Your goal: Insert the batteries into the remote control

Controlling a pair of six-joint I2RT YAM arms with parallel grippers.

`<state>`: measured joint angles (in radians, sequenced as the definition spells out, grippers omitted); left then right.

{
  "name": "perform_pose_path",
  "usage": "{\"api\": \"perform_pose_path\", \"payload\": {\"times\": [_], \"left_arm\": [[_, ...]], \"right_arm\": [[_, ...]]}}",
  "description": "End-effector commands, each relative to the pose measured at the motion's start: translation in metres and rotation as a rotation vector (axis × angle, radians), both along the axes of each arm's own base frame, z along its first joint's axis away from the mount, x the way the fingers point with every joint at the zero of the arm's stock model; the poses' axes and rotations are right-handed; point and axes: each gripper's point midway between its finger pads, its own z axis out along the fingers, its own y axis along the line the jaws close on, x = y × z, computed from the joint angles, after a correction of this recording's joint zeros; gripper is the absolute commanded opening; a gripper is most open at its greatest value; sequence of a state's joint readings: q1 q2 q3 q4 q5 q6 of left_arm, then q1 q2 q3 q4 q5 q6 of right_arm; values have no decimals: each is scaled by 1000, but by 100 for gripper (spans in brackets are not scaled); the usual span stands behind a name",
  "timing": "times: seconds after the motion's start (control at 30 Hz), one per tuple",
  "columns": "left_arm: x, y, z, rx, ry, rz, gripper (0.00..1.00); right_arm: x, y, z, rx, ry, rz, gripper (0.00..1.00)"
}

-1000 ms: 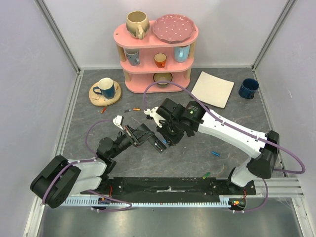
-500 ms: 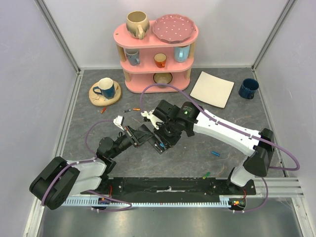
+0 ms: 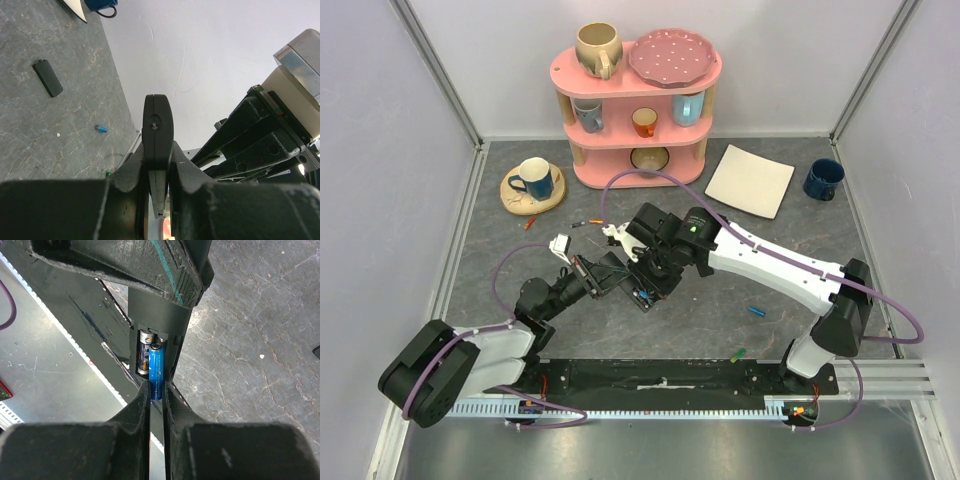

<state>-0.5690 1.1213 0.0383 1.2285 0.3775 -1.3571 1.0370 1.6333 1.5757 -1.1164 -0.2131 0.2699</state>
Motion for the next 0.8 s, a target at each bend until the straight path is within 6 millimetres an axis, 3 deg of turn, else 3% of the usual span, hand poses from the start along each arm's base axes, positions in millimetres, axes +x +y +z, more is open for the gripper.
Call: {"api": "perform_pose_path", "payload": {"times": [0.0, 0.5, 0.77], "left_arm": [[-15, 5, -6, -4, -13, -23, 2], [-23, 7, -4, -2, -39, -36, 2], [-25, 9, -5, 0, -38, -36, 2]], "right_arm": [[-1, 8, 1, 26, 4, 0, 0], [2, 3, -12, -22, 1, -5, 0], [9, 6, -9, -23, -17, -6, 0]]}}
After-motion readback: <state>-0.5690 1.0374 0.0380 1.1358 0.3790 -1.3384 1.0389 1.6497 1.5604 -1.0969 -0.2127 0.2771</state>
